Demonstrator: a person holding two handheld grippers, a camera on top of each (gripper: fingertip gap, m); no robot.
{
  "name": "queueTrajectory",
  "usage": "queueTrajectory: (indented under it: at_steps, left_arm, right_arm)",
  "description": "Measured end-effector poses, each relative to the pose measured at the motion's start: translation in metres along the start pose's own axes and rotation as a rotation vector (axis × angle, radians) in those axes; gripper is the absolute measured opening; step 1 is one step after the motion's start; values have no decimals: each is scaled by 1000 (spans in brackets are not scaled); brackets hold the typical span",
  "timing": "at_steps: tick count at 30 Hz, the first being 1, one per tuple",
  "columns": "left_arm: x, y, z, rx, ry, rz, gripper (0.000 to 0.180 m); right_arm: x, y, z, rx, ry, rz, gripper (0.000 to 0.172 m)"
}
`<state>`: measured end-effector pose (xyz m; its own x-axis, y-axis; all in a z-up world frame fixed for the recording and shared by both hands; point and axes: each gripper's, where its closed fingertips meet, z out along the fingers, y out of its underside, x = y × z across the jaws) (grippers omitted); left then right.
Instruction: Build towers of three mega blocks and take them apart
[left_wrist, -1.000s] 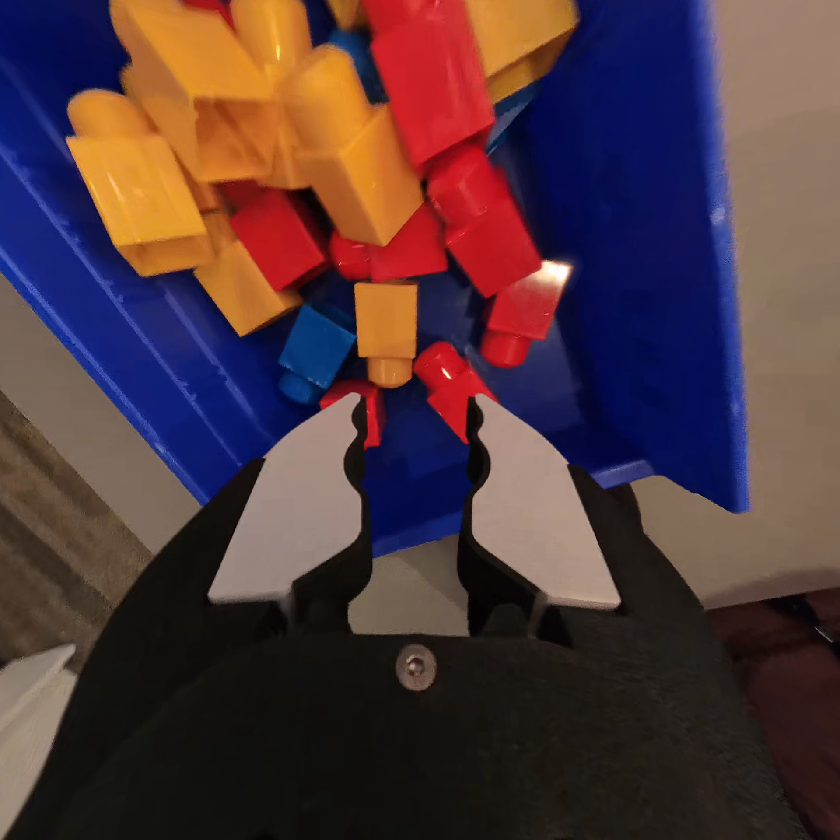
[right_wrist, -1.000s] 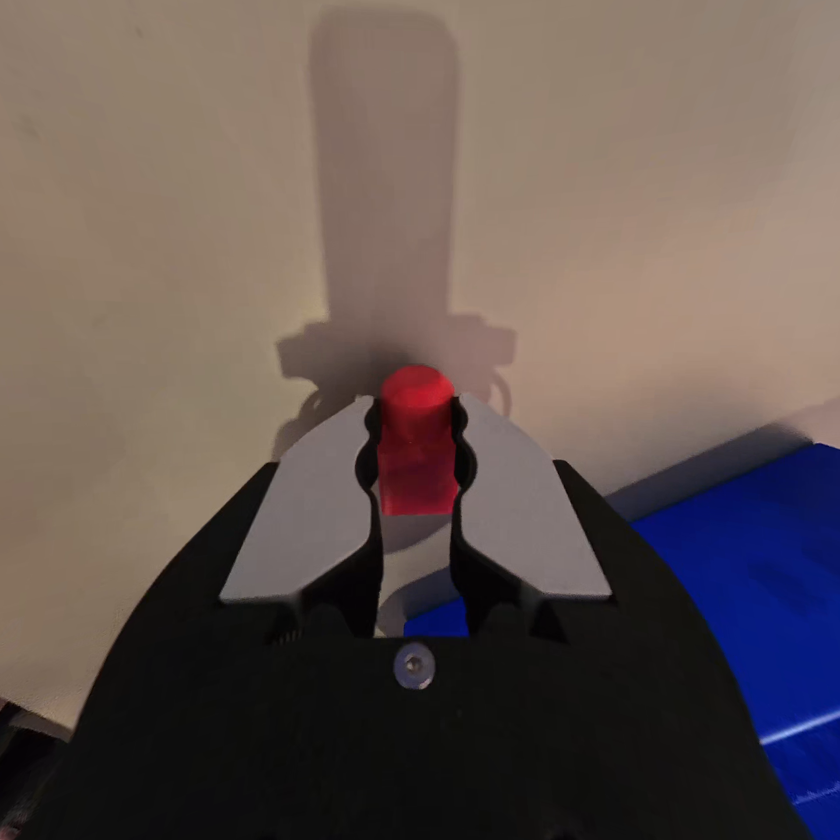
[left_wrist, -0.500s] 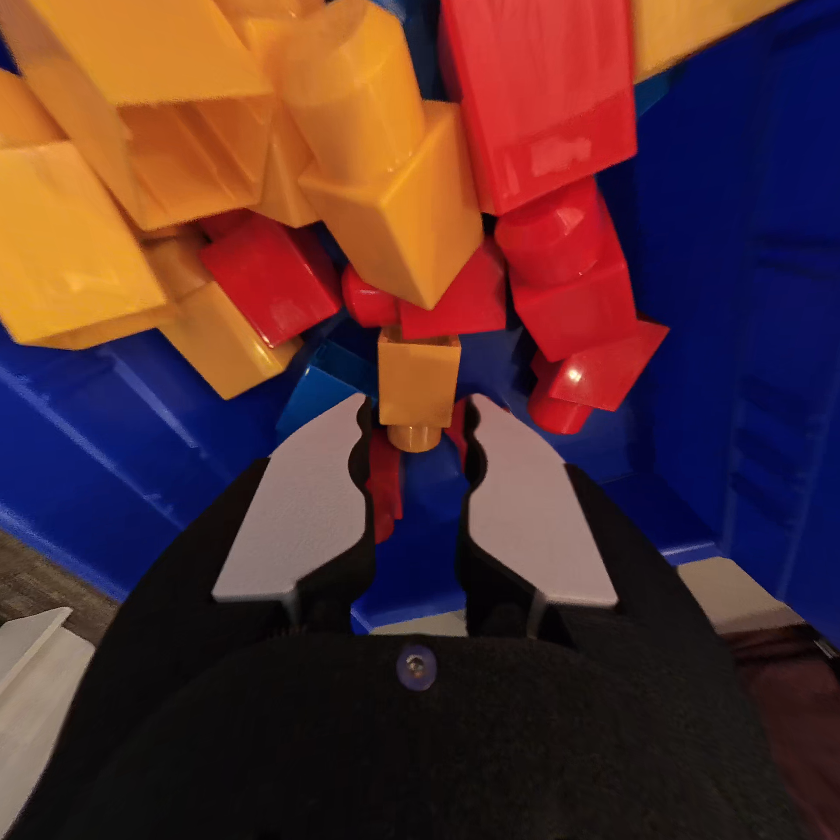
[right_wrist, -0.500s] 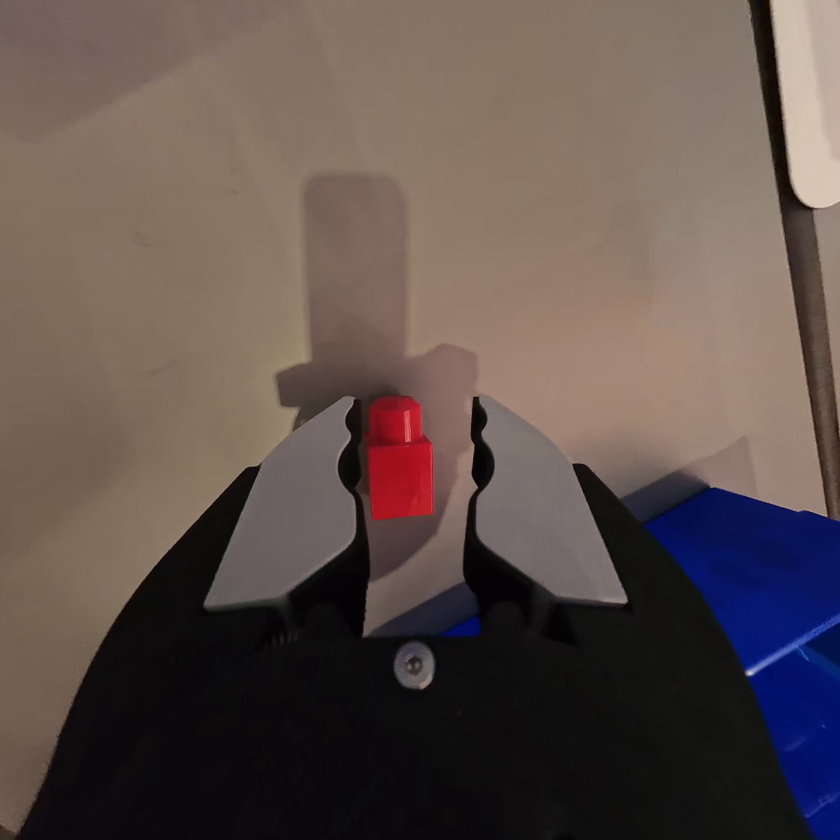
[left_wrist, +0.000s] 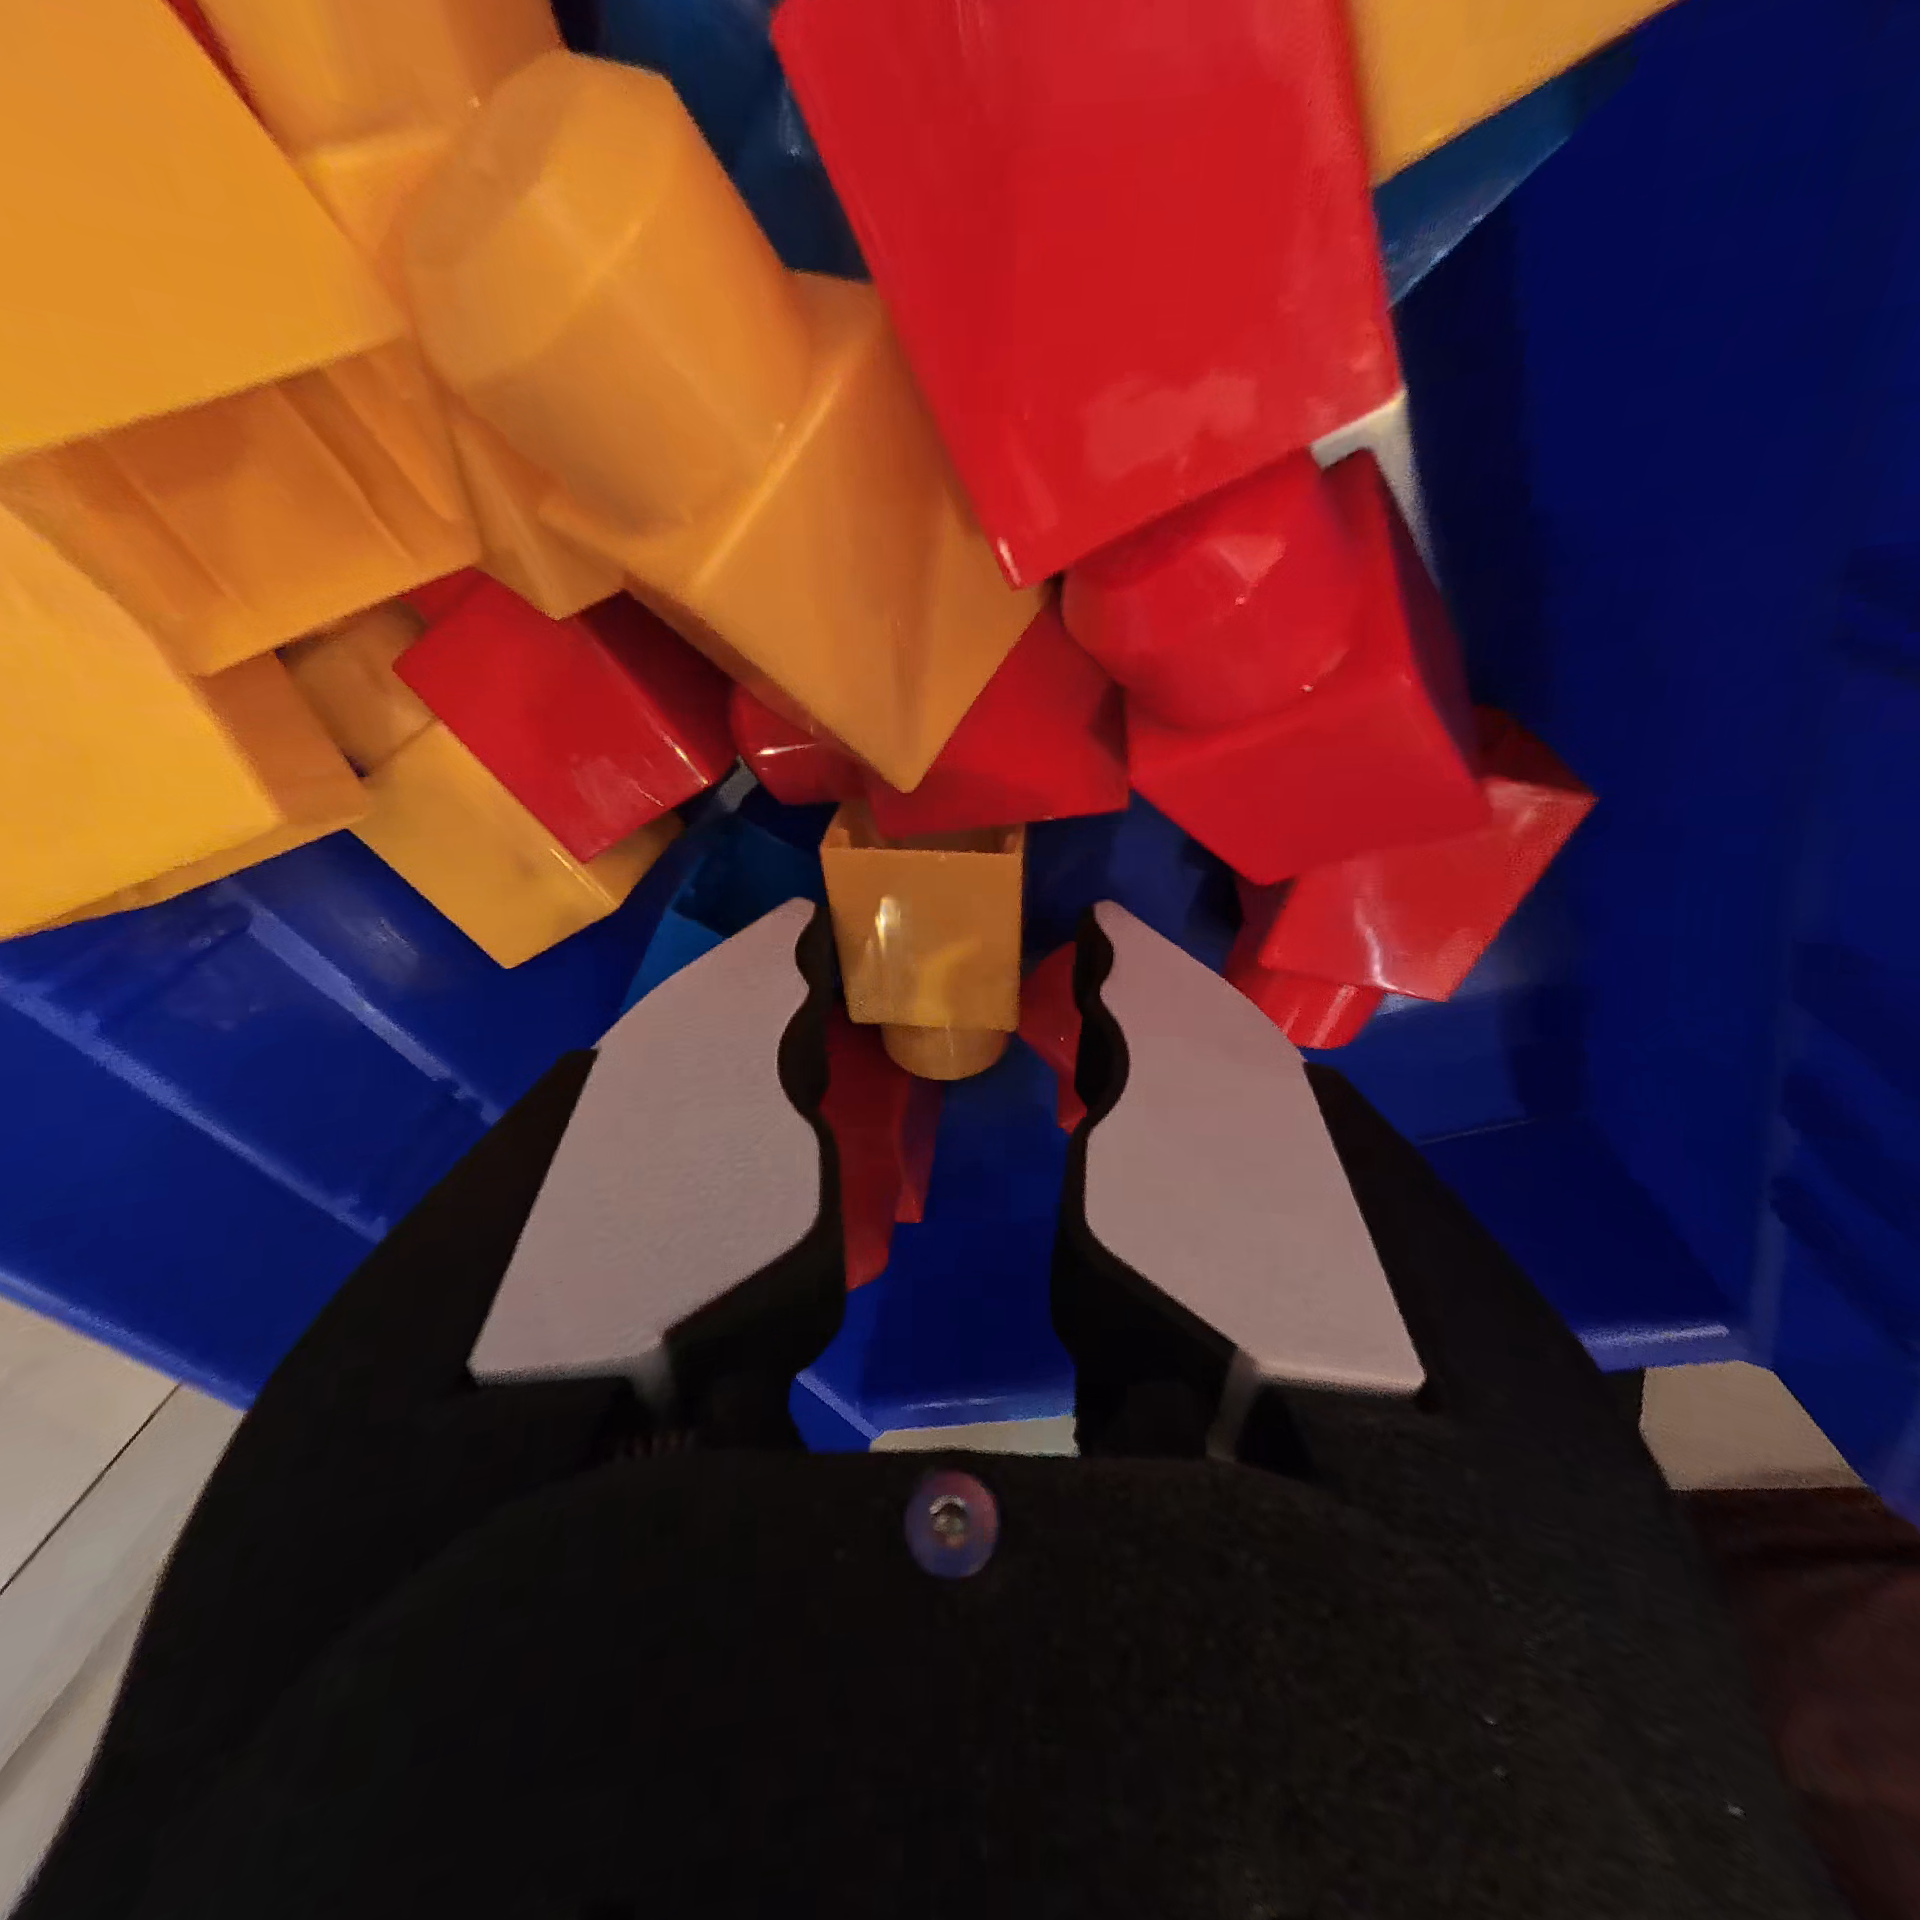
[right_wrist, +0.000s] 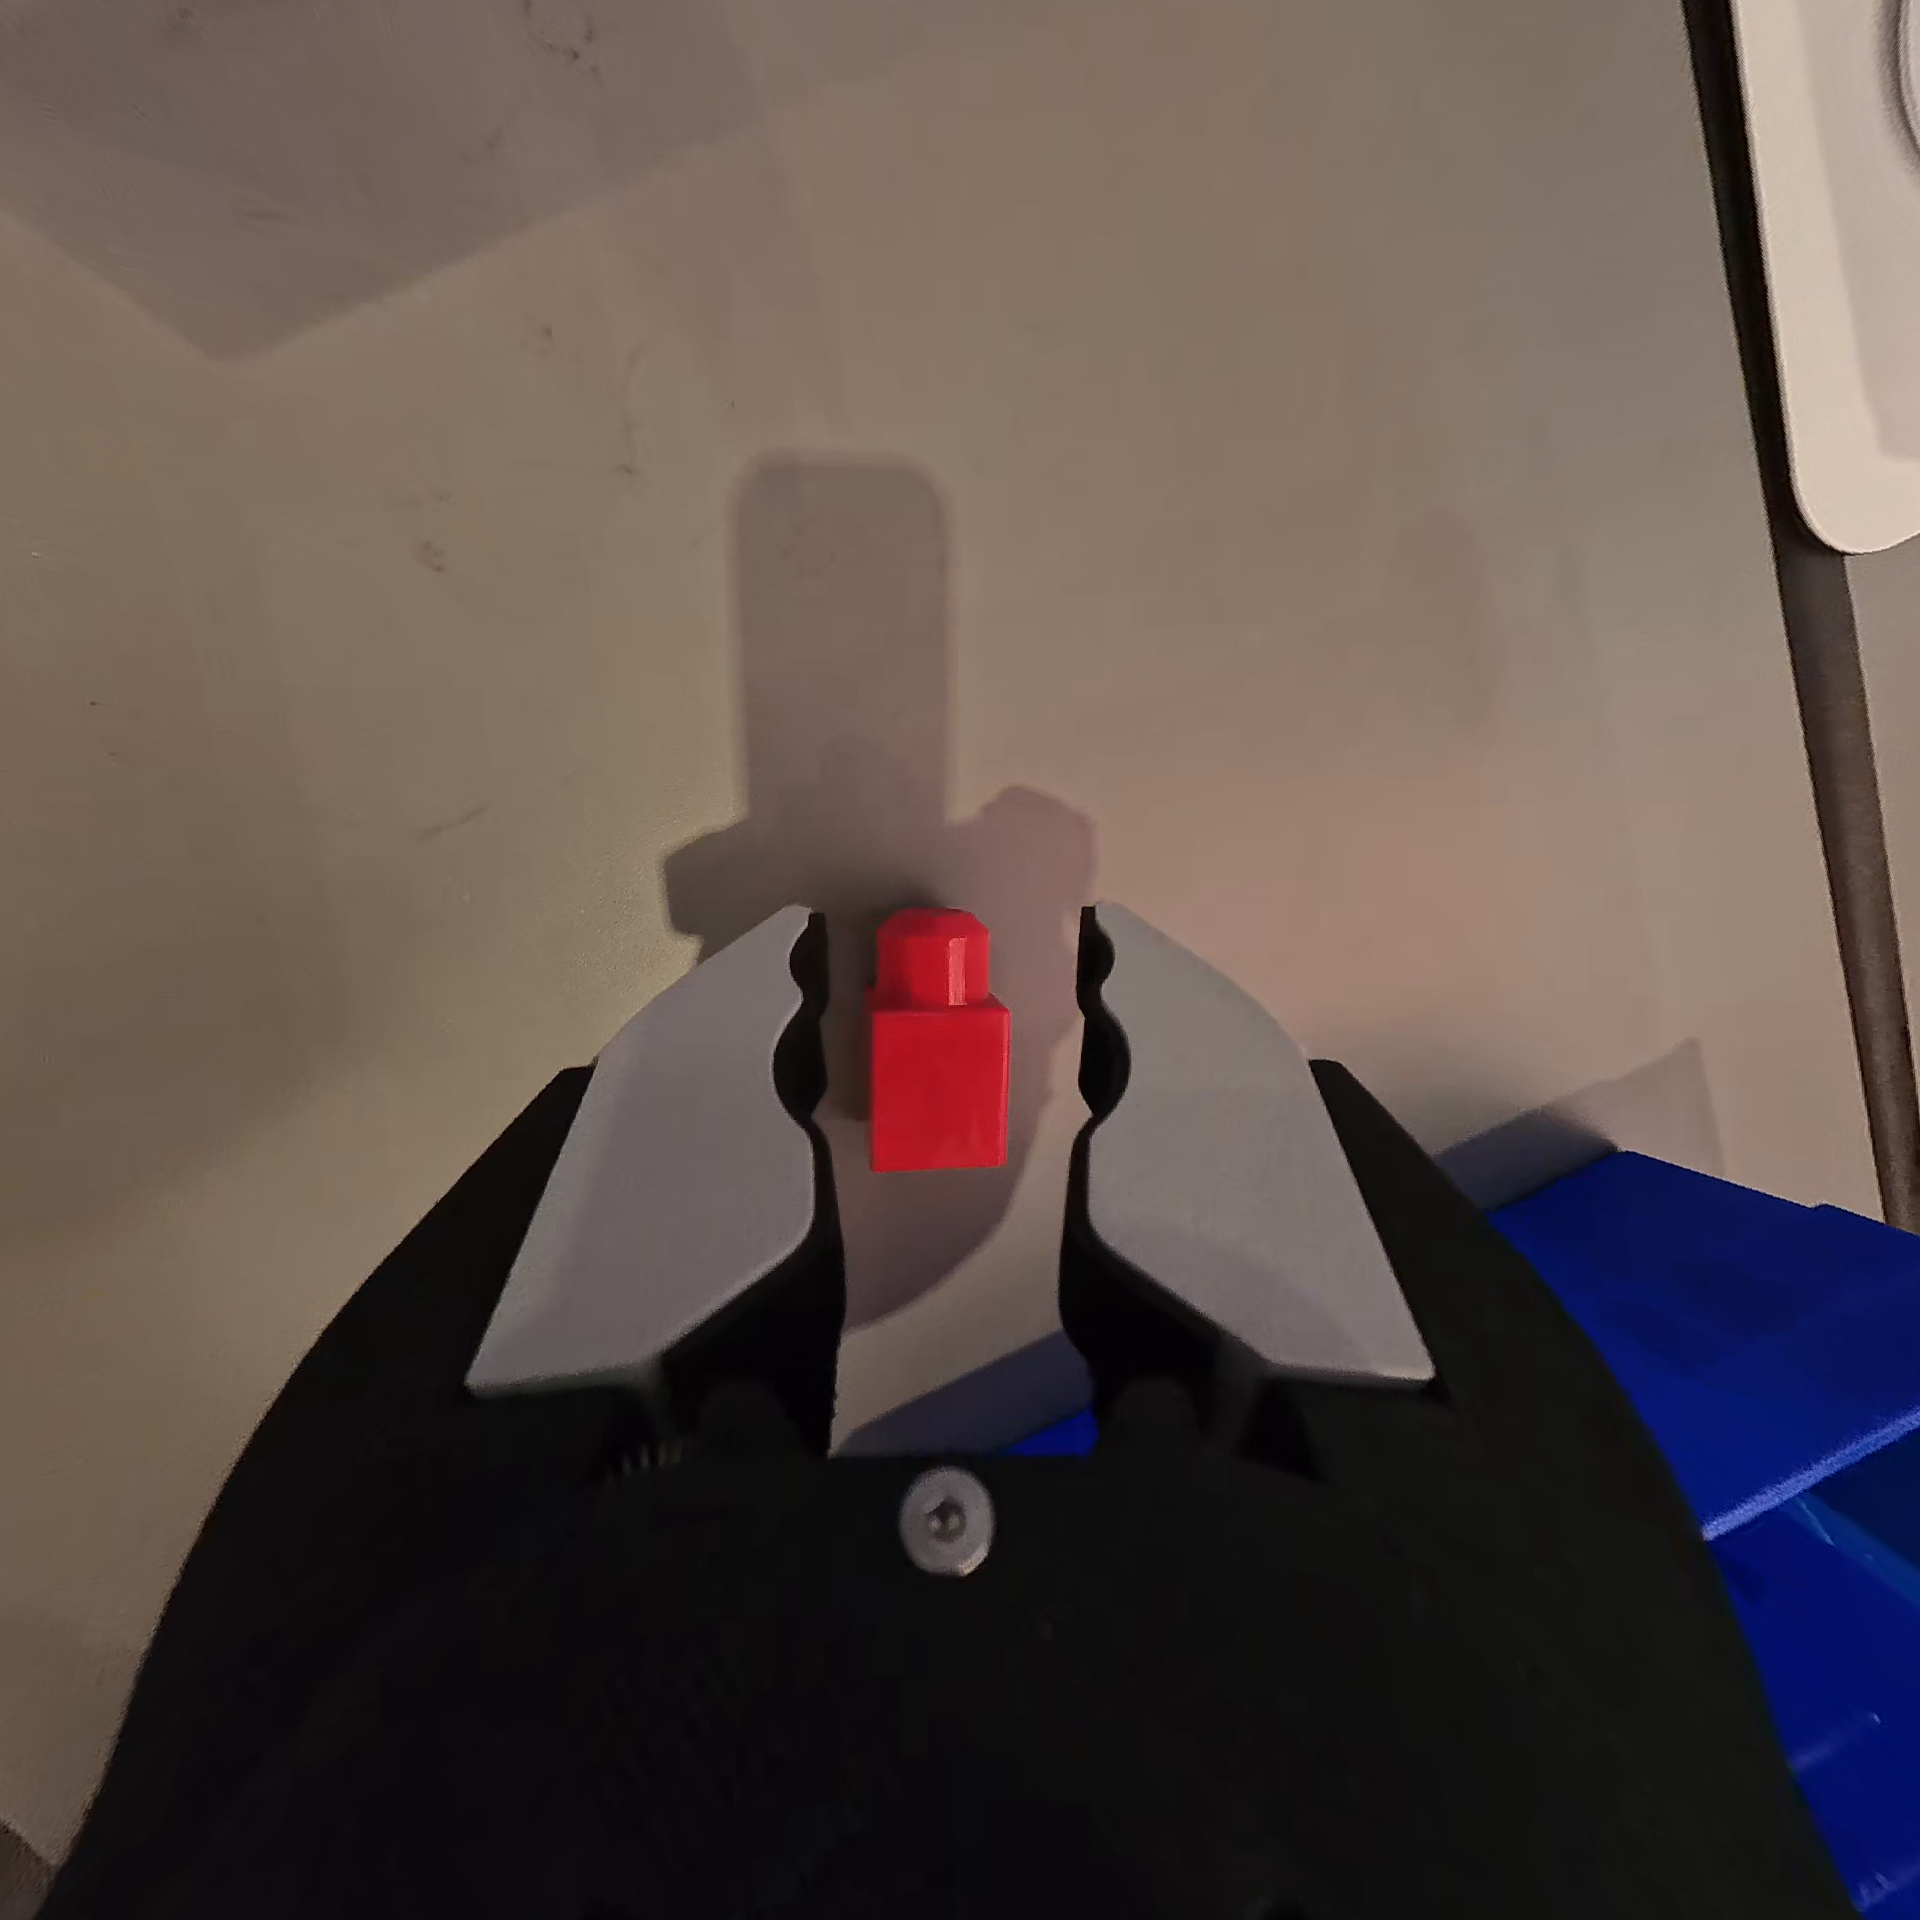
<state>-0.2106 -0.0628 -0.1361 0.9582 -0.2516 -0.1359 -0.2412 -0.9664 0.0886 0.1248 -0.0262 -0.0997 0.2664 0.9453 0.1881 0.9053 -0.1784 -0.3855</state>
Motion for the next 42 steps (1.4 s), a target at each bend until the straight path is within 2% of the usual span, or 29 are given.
queueTrajectory:
  at_steps: [4,8,10,12,15,17,19,21,22,25,28,31,34,36,40,42]
  left_arm:
    - [-3,4,8,-46,-2,-6,36]
    - [-4,3,-15,60,34,2,36]
    - [1,2,-46,208,93,-18,36]
    - [14,-8,-91,442,175,4,36]
    - [61,-28,-178,869,372,154,36]
    - [105,-30,-231,1094,573,274,36]
    - [147,-27,-268,1196,801,359,36]
    - [179,-26,-288,1240,955,417,36]
    - [190,-27,-298,1297,1001,447,35]
    - [222,-20,-324,1445,1158,554,35]
    - [247,-22,-321,1405,1235,584,36]
    - [260,-27,-317,1407,1241,592,36]
    - [266,-28,-315,1401,1255,602,36]
    - [263,-30,-312,1390,1244,593,36]
    - [250,-25,-303,1349,1132,663,37]
    - [252,-16,-287,1294,1011,786,33]
  right_arm:
    - [-1,-1,-1,7,-1,-11,47]
    - [2,-7,-6,46,9,-12,45]
    - [5,-17,-11,110,24,-13,44]
    - [3,-36,-22,241,14,-25,45]
    - [-20,-82,-57,588,-90,-71,50]
    - [-32,-107,-93,847,-156,-57,58]
    - [-32,-117,-131,1065,-123,-70,62]
    - [-27,-115,-158,1185,-85,-63,61]
    - [-25,-114,-167,1222,-122,-16,59]
    - [-33,-113,-192,1328,-464,151,58]
    - [-30,-112,-201,1390,-619,241,54]
    - [-31,-113,-197,1391,-642,251,51]
    - [-37,-112,-195,1376,-643,211,30]
    - [-34,-111,-193,1349,-597,197,29]
    - [-42,-98,-168,1057,-527,54,29]
    - [-49,-85,-156,900,-514,-23,30]
